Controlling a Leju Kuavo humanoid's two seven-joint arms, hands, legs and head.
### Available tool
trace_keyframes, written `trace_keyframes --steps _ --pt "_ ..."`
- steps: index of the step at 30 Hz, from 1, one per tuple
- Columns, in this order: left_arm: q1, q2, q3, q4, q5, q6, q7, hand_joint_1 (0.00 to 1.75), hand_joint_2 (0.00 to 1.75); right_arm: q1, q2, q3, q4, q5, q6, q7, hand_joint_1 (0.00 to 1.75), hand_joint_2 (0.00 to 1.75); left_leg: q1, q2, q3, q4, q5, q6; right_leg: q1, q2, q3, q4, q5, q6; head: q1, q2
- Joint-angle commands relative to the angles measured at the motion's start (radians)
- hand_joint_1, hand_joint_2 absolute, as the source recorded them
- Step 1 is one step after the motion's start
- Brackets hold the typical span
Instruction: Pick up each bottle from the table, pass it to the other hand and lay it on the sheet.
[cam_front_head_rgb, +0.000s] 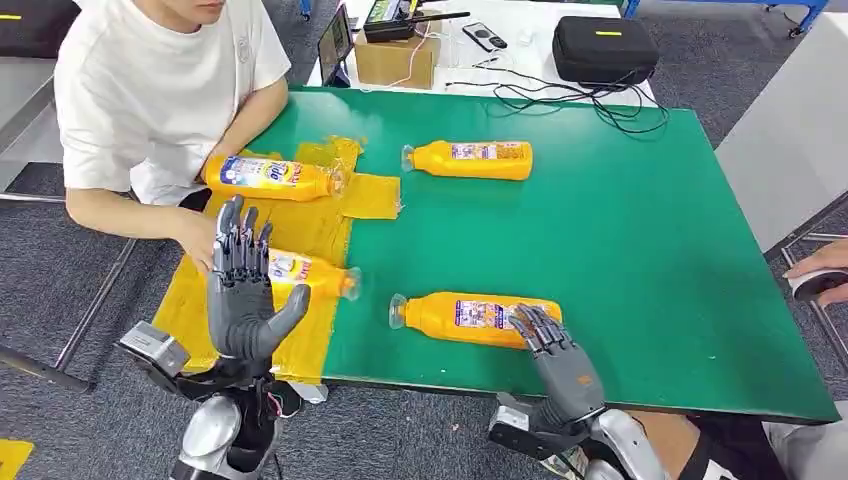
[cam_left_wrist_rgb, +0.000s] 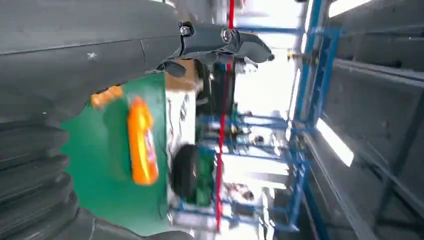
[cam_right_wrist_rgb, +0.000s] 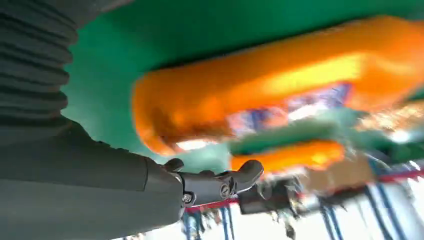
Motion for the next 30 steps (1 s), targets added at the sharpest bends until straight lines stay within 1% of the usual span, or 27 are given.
trace_keyframes --steps 1,3,5,6,7,8,10,11,12,15,16,18,19,20,21,23,24,27,28,29,30 --pt "0.038 0.008 -0.035 -0.004 -0.029 0.025 0.007 0.00 1.75 -0.025 0.017 -0.034 0.098 0.022 0.043 0.033 0.00 1.75 0.001 0.001 0.004 -0.001 -0.001 -0.001 0.001 0.001 0.004 -0.001 -0.001 -0.002 0.000 0.000" --pt "0.032 0.007 -0.033 0.005 -0.075 0.058 0.010 0.00 1.75 -0.047 0.028 -0.020 0.127 0.021 0.051 0.043 0.00 1.75 0.000 0.000 0.002 -0.001 0.000 -0.001 0.001 0.000 0.002 -0.001 0.000 -0.001 0.000 0.000" --pt "0.020 0.008 -0.038 0.022 -0.116 0.086 0.003 0.00 1.75 -0.091 0.049 -0.004 0.180 0.022 0.054 0.060 0.00 1.75 0.001 0.003 0.006 0.000 -0.002 -0.001 0.002 0.002 0.006 -0.001 -0.001 -0.003 0.000 0.000" --pt "0.012 0.007 -0.041 0.031 -0.131 0.097 0.001 0.00 1.75 -0.120 0.061 0.003 0.215 0.020 0.053 0.065 0.00 1.75 0.001 0.002 0.002 -0.001 0.000 -0.001 0.001 0.002 0.002 -0.001 0.000 -0.001 0.000 0.000" --pt "0.004 0.004 -0.044 0.040 -0.142 0.106 0.000 0.00 1.75 -0.165 0.071 0.028 0.270 0.035 0.046 0.067 0.00 1.75 0.001 0.004 0.004 -0.001 -0.001 -0.001 0.002 0.004 0.004 -0.001 0.000 -0.002 0.000 0.000" --pt "0.000 0.002 -0.046 0.048 -0.145 0.109 0.000 0.00 1.75 -0.193 0.083 0.038 0.298 0.036 0.045 0.067 0.00 1.75 0.001 0.004 0.003 -0.001 0.000 -0.001 0.001 0.003 0.002 -0.001 0.001 -0.001 0.000 0.000" --pt "-0.013 -0.004 -0.050 0.068 -0.144 0.113 0.000 0.00 1.75 -0.256 0.113 0.058 0.357 0.040 0.036 0.068 0.00 1.75 0.002 0.009 0.008 -0.001 -0.002 -0.002 0.002 0.007 0.006 -0.002 0.001 -0.004 0.000 0.000" --pt "-0.020 -0.003 -0.055 0.077 -0.149 0.115 -0.003 0.00 1.75 -0.285 0.126 0.064 0.391 0.037 0.036 0.070 0.00 1.75 0.001 0.007 0.004 -0.001 0.000 -0.001 0.002 0.005 0.003 -0.001 0.002 -0.002 0.000 0.000" --pt "-0.031 -0.013 -0.053 0.089 -0.170 0.155 -0.016 0.00 1.75 -0.328 0.143 0.083 0.449 0.046 0.008 0.071 0.00 1.75 0.001 0.009 0.006 -0.001 -0.001 -0.001 0.002 0.006 0.005 -0.002 0.002 -0.003 0.000 0.000" --pt "-0.034 -0.015 -0.055 0.090 -0.171 0.157 -0.016 0.00 1.75 -0.337 0.147 0.086 0.454 0.045 0.011 0.072 0.00 1.75 0.001 0.007 0.005 -0.001 0.001 0.000 0.001 0.004 0.003 -0.001 0.002 -0.002 0.000 0.000" --pt "-0.034 -0.015 -0.055 0.090 -0.171 0.157 -0.016 0.00 1.75 -0.337 0.147 0.086 0.454 0.045 0.011 0.072 0.00 1.75 0.001 0.007 0.006 -0.001 0.000 -0.001 0.001 0.005 0.004 -0.001 0.001 -0.003 0.001 0.000" --pt "-0.042 -0.032 -0.046 0.093 -0.204 0.234 -0.033 0.00 1.75 -0.348 0.161 0.106 0.474 0.049 -0.001 0.069 0.00 1.75 0.001 0.006 0.007 -0.001 0.000 -0.001 0.001 0.004 0.005 -0.001 0.001 -0.003 0.000 0.000" --pt "-0.048 -0.032 -0.053 0.095 -0.203 0.239 -0.031 0.00 1.75 -0.358 0.173 0.120 0.475 0.056 -0.003 0.078 0.00 1.75 0.001 0.005 0.007 -0.001 0.000 -0.001 0.002 0.003 0.005 -0.001 0.000 -0.003 0.001 0.000" --pt "-0.052 -0.030 -0.064 0.096 -0.200 0.242 -0.028 0.00 1.75 -0.379 0.184 0.153 0.481 0.092 -0.006 0.107 0.00 1.75 0.002 0.006 0.009 -0.001 -0.001 -0.002 0.002 0.004 0.007 -0.001 0.000 -0.004 0.000 0.000" --pt "-0.052 -0.027 -0.073 0.097 -0.200 0.241 -0.026 0.00 1.75 -0.396 0.192 0.169 0.490 0.106 -0.010 0.135 0.00 1.75 0.001 0.006 0.005 0.000 0.000 -0.001 0.001 0.005 0.003 0.000 0.001 -0.002 0.000 0.000" --pt "-0.047 -0.023 -0.090 0.096 -0.205 0.241 -0.022 0.00 1.75 -0.428 0.199 0.195 0.502 0.133 -0.025 0.178 0.00 1.75 0.001 0.008 0.005 0.000 0.000 -0.001 0.001 0.006 0.003 0.000 0.001 -0.002 0.000 0.000" --pt "-0.044 -0.022 -0.093 0.093 -0.207 0.242 -0.022 0.00 1.75 -0.435 0.201 0.194 0.506 0.131 -0.017 0.185 0.00 1.75 0.001 0.009 0.007 0.000 -0.001 -0.001 0.002 0.006 0.005 0.000 0.001 -0.002 0.001 0.000" --pt "-0.036 -0.018 -0.086 0.088 -0.211 0.249 -0.017 0.00 1.75 -0.443 0.195 0.203 0.518 0.146 0.001 0.218 0.00 1.75 0.001 0.006 0.003 0.000 0.001 -0.001 0.001 0.004 0.002 0.000 0.001 -0.001 0.000 0.000" --pt "-0.034 -0.017 -0.084 0.087 -0.211 0.249 -0.014 0.00 1.75 -0.440 0.192 0.207 0.521 0.153 0.001 0.222 0.00 1.75 0.001 0.006 0.005 0.000 0.000 -0.001 0.002 0.004 0.004 0.000 0.001 -0.002 0.000 0.000" --pt "-0.032 -0.016 -0.080 0.084 -0.215 0.249 -0.013 0.00 1.75 -0.441 0.192 0.211 0.533 0.150 0.024 0.223 0.00 1.75 0.001 0.005 0.004 -0.001 0.000 -0.001 0.001 0.003 0.003 0.000 0.001 -0.002 0.000 0.000" --pt "-0.030 -0.017 -0.078 0.084 -0.218 0.245 -0.009 0.00 1.75 -0.440 0.191 0.210 0.538 0.147 0.042 0.236 0.00 1.75 0.001 0.005 0.006 -0.001 0.000 -0.001 0.002 0.003 0.005 -0.001 0.000 -0.003 0.000 0.000"
